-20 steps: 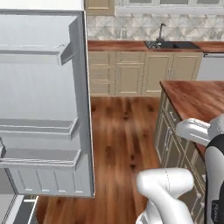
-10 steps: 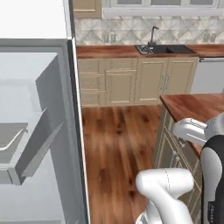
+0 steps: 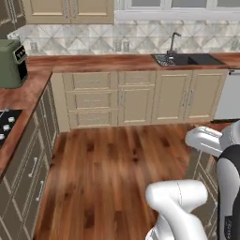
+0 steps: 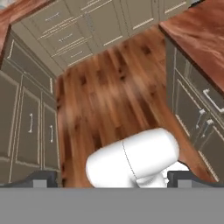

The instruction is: Place the bowl with the avocado and lemon on the second highest shelf of the fridge. Place the bowl with the fish and steak on the top shelf of the fridge.

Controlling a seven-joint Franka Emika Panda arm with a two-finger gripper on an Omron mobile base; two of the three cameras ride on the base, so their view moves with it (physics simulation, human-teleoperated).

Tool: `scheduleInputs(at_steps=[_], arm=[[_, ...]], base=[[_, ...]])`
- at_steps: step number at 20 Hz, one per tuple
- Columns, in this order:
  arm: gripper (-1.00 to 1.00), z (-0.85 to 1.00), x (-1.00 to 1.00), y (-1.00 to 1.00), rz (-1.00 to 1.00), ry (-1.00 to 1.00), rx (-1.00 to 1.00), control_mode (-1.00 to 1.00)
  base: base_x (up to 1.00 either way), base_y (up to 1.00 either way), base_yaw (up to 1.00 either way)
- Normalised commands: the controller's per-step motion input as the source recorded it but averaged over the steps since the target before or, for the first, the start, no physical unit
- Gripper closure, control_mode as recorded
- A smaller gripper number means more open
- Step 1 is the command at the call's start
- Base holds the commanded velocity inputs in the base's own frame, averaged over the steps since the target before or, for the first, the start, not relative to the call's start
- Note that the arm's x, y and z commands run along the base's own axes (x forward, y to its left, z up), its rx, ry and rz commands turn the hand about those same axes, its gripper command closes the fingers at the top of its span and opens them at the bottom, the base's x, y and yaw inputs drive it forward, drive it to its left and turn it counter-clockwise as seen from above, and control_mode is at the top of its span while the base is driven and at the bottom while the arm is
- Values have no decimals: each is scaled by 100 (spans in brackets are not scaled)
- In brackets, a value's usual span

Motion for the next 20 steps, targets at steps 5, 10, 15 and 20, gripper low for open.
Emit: scheduleInputs(at_steps=[5, 10, 15, 20], arm=[[-100, 0, 0, 0, 0, 0, 0, 100], [-100, 0, 0, 0, 0, 0, 0, 100], [-100, 0, 0, 0, 0, 0, 0, 100], [-100, 0, 0, 0, 0, 0, 0, 100]], base=[[97, 56, 28], [17, 5, 94], [4, 12, 93], [29, 30, 82]])
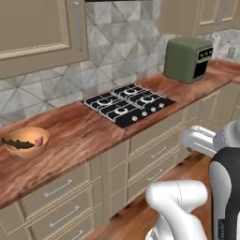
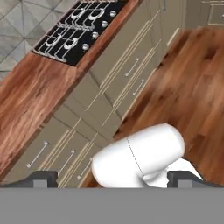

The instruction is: Place the bowl with the avocado and lemon on the second highest shelf of the fridge. Place the bowl with the fish and steak on the top shelf of the fridge.

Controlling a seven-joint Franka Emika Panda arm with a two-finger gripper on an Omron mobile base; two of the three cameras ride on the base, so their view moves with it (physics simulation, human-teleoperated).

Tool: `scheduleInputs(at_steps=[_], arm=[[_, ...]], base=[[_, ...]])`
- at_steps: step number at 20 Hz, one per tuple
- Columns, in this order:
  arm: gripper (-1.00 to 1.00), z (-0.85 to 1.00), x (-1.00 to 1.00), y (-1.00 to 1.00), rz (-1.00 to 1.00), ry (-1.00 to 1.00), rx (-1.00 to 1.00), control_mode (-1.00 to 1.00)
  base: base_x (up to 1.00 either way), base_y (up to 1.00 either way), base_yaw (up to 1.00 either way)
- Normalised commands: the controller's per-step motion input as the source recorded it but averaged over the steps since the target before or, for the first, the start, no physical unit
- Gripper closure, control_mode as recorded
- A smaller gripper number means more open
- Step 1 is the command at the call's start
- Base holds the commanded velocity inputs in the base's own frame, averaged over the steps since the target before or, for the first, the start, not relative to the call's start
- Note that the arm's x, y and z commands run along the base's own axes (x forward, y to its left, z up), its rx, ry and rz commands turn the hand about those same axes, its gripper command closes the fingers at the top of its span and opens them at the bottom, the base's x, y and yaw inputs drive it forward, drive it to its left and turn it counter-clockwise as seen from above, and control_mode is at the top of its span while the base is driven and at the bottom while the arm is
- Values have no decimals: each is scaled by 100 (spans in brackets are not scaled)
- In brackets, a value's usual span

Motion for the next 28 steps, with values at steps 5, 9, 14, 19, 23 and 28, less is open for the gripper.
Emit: scheduleInputs(at_steps=[5, 9, 14, 19, 23, 28], arm=[[-100, 0, 0, 0, 0, 0, 0, 100], [-100, 0, 0, 0, 0, 0, 0, 100], [-100, 0, 0, 0, 0, 0, 0, 100], [-100, 0, 0, 0, 0, 0, 0, 100], [-100, -13, 50, -1, 0, 1, 1, -100], [-100, -56, 100, -4, 1, 8, 10, -100]], base=[[88, 67, 56], [72, 63, 62], [17, 34, 84], [89, 6, 9], [41, 0, 0], [0, 0, 0]])
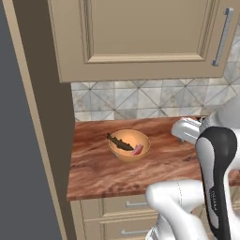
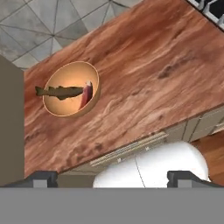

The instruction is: Place the bowl with the avocado and lemon on the second highest shelf of the fridge. Place the bowl with the fish and steak on the top shelf of the fridge.

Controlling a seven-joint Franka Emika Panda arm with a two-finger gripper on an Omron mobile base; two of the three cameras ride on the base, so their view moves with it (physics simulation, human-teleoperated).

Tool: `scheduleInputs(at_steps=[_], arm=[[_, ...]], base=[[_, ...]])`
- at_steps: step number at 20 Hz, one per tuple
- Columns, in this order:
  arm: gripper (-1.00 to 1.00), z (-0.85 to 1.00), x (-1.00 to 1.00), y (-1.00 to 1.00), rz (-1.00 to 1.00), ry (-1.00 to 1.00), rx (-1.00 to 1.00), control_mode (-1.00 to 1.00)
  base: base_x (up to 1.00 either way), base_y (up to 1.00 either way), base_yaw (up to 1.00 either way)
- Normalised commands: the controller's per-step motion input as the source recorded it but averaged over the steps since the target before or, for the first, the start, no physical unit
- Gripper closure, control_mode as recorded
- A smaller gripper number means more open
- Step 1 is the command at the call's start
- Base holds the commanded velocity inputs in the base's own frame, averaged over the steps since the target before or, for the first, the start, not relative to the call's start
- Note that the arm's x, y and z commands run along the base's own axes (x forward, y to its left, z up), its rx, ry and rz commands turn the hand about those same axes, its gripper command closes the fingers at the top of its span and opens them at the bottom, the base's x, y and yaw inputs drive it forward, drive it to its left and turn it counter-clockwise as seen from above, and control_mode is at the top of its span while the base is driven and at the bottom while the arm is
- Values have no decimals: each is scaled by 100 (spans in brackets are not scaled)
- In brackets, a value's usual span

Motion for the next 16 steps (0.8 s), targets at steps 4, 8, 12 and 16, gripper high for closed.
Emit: scheduleInputs(at_steps=[4, 8, 12, 16], arm=[[-100, -74, 100, -4, 4, 22, 11, -100], [-100, -54, 100, 0, 0, 29, 2, -100], [-100, -66, 100, 3, 0, 8, 0, -100], [-100, -63, 79, 13, 0, -3, 0, -100]], base=[[0, 0, 0], [0, 0, 0], [0, 0, 0], [0, 0, 0]])
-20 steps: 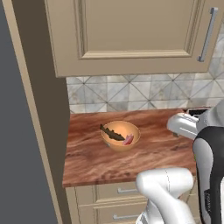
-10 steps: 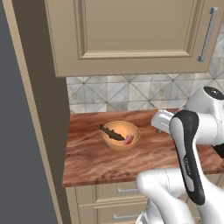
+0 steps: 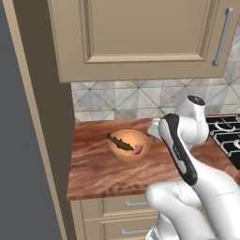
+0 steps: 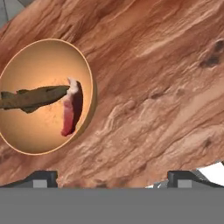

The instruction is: Place the bowl with the avocado and lemon on the second highest shelf of the fridge. Place the bowl with the fish and steak on the top shelf of the fridge.

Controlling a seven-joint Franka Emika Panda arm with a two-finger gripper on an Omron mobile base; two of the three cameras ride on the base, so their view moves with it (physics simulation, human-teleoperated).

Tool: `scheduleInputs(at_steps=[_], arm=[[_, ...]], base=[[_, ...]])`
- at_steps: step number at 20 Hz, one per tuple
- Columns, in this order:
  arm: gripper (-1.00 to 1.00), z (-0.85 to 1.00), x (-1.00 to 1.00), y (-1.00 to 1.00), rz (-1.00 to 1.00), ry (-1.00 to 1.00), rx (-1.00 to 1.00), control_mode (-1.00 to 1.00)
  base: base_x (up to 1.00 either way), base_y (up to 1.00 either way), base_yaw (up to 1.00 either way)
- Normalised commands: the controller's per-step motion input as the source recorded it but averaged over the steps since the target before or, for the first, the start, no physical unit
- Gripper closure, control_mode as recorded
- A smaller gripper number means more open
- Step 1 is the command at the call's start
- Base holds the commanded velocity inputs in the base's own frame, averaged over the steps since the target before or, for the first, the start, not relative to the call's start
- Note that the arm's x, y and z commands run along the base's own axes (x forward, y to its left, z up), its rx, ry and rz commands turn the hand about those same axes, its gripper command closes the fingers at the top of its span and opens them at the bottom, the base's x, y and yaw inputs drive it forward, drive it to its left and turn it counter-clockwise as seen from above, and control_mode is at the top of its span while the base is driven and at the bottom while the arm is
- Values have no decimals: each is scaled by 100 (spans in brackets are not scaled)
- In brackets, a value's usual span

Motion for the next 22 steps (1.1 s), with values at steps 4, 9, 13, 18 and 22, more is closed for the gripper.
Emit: scheduleInputs(at_steps=[4, 9, 13, 18, 22], arm=[[-100, -70, 87, 3, 0, 5, 0, -100], [-100, -41, 87, 0, 0, 22, 2, -100], [-100, -14, 60, 0, 0, 0, 0, -100], [-100, -44, 44, 0, 0, 0, 0, -100], [-100, -42, 44, 0, 0, 0, 0, -100]], base=[[0, 0, 0], [0, 0, 0], [0, 0, 0], [0, 0, 0], [0, 0, 0]])
